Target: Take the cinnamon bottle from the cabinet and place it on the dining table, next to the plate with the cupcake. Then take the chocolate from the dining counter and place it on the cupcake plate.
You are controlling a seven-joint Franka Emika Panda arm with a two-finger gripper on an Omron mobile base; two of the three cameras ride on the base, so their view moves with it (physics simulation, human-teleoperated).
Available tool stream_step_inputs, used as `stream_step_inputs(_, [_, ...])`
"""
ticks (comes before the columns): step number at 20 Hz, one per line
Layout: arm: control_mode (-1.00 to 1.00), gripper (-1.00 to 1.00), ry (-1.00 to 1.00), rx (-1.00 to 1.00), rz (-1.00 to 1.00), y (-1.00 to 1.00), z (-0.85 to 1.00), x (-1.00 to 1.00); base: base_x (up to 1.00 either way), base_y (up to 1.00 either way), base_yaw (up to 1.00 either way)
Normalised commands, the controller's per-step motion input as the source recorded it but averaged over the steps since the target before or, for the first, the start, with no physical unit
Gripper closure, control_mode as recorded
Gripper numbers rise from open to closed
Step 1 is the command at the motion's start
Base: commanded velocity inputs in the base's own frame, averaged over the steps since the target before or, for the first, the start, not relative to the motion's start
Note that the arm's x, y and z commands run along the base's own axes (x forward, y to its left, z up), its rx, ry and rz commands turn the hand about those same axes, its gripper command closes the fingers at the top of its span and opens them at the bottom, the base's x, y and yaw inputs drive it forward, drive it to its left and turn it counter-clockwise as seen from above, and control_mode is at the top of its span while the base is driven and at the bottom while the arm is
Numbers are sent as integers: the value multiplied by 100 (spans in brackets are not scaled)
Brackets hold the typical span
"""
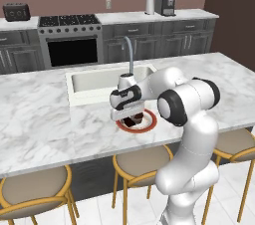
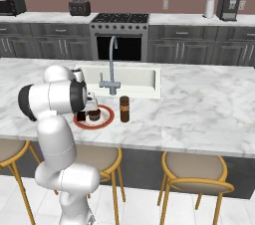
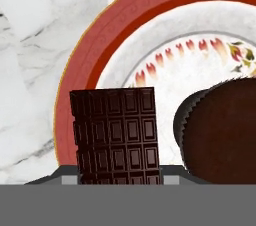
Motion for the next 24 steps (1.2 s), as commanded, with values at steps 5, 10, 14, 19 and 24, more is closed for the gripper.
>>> stream_step_inputs(5, [-100,100,0,0,0,0,-10,2,0,0,0])
stream_step_inputs(10, [-100,100,0,0,0,0,-13,3,0,0,0])
stream_step_inputs(14, [-100,-100,0,0,0,0,-1,0,0,0,0])
stream_step_inputs(19, [-100,-100,0,0,0,-3,0,0,0,0,0])
stream_step_inputs(24, [-100,-100,0,0,0,-7,15,-1,0,0,0])
